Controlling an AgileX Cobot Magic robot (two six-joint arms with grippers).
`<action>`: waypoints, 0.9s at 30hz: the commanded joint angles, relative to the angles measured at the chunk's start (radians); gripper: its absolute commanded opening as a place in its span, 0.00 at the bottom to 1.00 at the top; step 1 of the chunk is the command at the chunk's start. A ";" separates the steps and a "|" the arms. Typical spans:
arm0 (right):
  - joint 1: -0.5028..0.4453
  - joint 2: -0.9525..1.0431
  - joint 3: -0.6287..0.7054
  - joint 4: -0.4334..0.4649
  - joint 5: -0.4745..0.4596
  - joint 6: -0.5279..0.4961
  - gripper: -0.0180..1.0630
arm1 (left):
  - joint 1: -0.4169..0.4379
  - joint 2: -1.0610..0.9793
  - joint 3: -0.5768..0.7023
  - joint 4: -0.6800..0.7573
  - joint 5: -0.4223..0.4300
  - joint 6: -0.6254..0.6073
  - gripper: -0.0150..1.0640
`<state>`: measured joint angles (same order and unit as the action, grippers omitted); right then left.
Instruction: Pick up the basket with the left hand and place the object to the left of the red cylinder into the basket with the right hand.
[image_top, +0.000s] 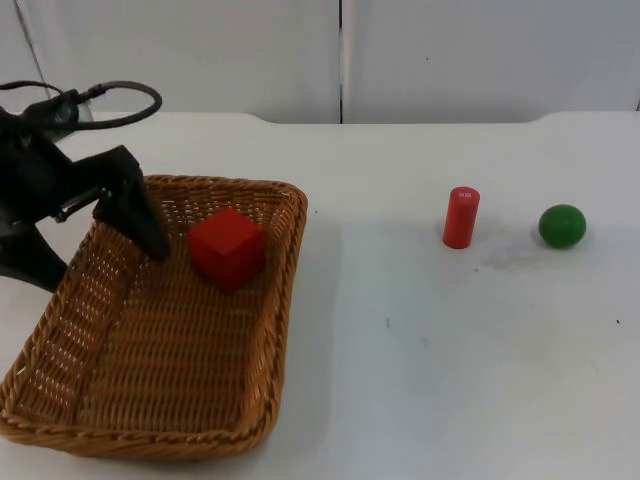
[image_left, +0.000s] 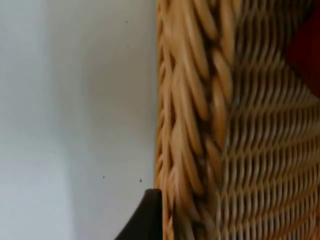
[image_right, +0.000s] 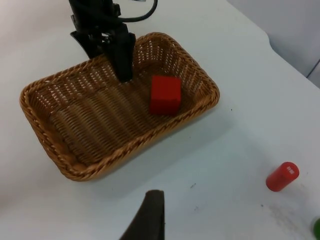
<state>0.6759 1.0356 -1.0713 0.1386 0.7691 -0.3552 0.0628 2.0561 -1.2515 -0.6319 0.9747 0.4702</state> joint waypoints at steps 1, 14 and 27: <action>-0.006 -0.004 -0.001 -0.006 0.002 0.003 0.80 | -0.001 -0.025 0.014 -0.005 0.010 -0.011 0.87; -0.006 -0.004 -0.001 -0.006 0.002 0.003 0.80 | -0.001 -0.226 0.160 0.036 -0.162 -0.008 0.87; -0.006 -0.004 -0.001 -0.004 0.004 0.003 0.80 | -0.001 -0.437 0.253 0.074 -0.209 -0.054 0.87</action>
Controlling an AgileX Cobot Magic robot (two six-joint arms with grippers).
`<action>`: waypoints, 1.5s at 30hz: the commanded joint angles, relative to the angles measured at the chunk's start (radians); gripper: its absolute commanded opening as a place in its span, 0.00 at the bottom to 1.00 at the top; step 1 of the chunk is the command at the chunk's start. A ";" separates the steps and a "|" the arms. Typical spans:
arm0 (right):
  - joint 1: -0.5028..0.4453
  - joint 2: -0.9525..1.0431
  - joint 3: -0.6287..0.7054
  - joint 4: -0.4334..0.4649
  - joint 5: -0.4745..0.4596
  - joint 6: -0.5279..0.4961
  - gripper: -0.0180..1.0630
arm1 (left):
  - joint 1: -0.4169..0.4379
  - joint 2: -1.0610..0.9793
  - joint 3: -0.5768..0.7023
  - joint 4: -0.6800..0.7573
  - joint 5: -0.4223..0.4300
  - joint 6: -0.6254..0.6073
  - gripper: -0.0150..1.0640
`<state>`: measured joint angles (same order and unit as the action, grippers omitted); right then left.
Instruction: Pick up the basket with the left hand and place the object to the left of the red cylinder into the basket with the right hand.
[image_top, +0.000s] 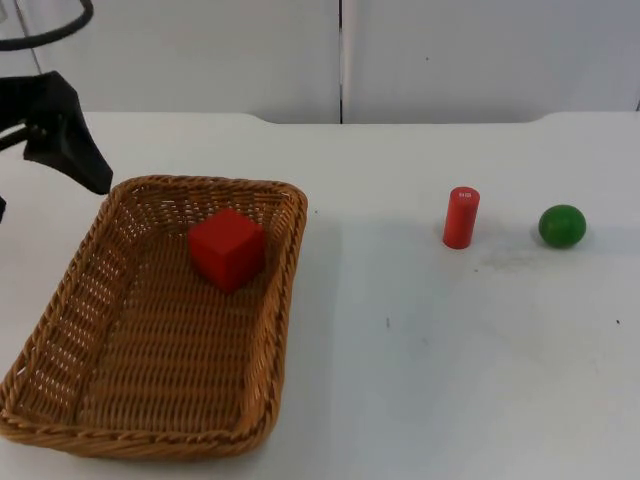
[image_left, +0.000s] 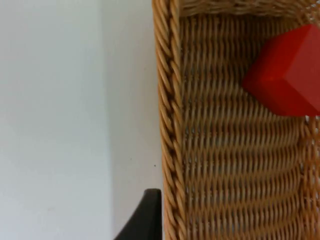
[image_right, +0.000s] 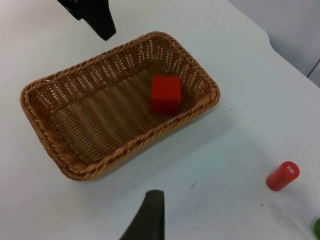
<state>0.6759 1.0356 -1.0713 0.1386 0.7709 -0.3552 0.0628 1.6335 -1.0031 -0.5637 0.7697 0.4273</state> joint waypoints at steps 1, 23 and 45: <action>-0.006 -0.004 -0.001 -0.004 0.000 0.003 0.80 | -0.001 -0.038 0.019 0.006 -0.003 -0.014 0.87; -0.006 -0.006 0.116 -0.002 -0.123 0.084 0.80 | -0.060 -0.664 0.264 0.024 -0.026 -0.014 0.87; -0.006 -0.006 0.196 -0.007 -0.169 0.111 0.80 | -0.124 -1.109 0.264 0.101 0.043 -0.051 0.87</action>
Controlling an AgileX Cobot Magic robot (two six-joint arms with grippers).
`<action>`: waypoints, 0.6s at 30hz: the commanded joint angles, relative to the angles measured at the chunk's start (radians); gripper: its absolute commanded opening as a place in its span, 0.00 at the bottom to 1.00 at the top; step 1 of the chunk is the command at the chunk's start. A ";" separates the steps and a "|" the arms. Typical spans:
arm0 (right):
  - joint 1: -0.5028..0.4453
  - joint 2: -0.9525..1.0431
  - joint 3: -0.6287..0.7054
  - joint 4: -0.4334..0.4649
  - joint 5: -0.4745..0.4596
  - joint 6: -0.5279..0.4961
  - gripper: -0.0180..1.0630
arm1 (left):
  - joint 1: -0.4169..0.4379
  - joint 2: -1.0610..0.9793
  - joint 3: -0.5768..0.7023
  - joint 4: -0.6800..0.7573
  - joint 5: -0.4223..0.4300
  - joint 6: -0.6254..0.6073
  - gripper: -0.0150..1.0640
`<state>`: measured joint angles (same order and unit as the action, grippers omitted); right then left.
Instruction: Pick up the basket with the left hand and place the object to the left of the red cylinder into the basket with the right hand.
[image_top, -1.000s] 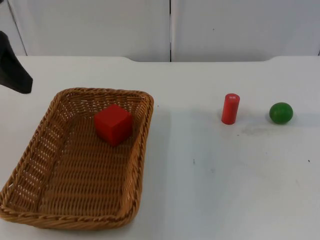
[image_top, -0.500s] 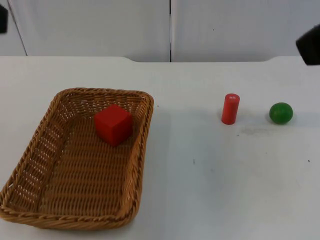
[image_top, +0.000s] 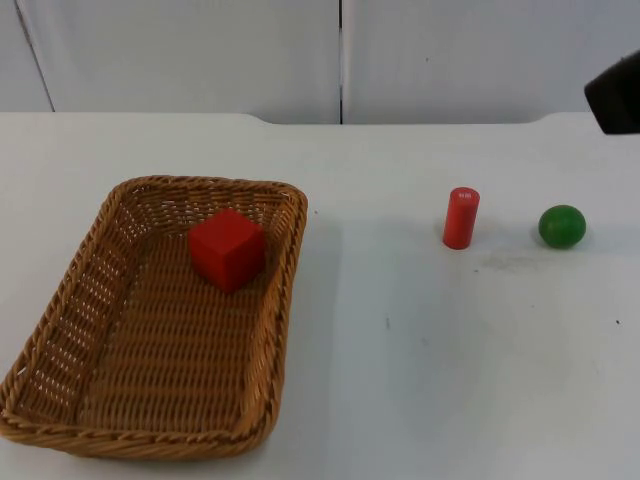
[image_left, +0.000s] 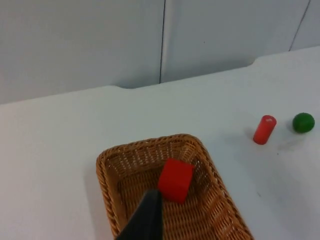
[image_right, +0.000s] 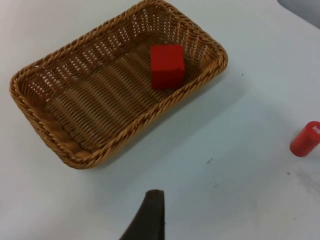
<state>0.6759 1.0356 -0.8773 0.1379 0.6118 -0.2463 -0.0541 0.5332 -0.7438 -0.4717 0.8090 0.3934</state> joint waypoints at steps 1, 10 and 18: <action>-0.006 -0.006 0.002 -0.006 -0.010 0.002 0.80 | -0.007 -0.017 0.004 0.026 0.023 -0.029 0.87; -0.006 -0.006 0.002 -0.026 -0.010 0.003 0.80 | -0.005 -0.157 0.105 0.102 0.051 -0.090 0.87; -0.006 -0.006 0.003 -0.030 -0.008 0.003 0.80 | -0.005 -0.332 0.162 0.187 0.121 -0.148 0.87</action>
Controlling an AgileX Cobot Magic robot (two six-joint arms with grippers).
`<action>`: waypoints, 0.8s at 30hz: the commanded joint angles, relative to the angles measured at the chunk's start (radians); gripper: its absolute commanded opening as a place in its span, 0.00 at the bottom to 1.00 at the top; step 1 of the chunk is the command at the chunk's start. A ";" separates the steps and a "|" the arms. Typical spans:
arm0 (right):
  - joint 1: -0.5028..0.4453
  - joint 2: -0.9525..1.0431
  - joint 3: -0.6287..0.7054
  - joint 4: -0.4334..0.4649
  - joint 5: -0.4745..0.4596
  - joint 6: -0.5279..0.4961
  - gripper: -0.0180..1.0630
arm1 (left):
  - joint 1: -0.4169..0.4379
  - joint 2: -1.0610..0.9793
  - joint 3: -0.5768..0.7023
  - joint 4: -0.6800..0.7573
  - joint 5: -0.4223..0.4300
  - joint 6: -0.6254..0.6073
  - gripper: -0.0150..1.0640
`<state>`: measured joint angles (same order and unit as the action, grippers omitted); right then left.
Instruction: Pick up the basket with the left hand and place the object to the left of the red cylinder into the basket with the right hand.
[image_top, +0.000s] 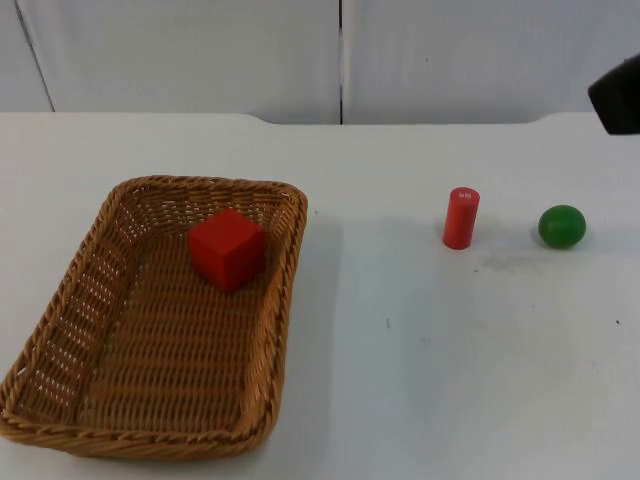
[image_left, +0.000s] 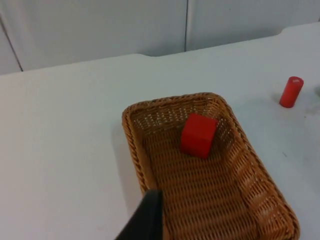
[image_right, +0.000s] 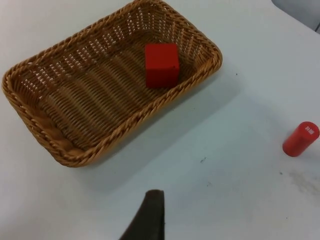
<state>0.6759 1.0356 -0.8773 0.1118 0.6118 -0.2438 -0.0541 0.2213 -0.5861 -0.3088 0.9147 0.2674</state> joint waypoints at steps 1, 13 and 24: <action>-0.006 -0.006 0.003 -0.006 -0.008 0.001 0.80 | -0.005 -0.032 0.005 0.034 0.023 -0.022 0.87; -0.006 -0.245 0.189 -0.006 -0.160 -0.002 0.79 | -0.005 -0.168 0.005 0.134 0.136 -0.075 0.87; -0.006 -0.538 0.241 -0.010 0.044 -0.018 0.79 | -0.005 -0.221 0.080 0.194 0.155 -0.110 0.87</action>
<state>0.6759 0.5146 -0.6407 0.1087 0.6301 -0.2544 -0.0541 0.0042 -0.5156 -0.1248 1.0702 0.1689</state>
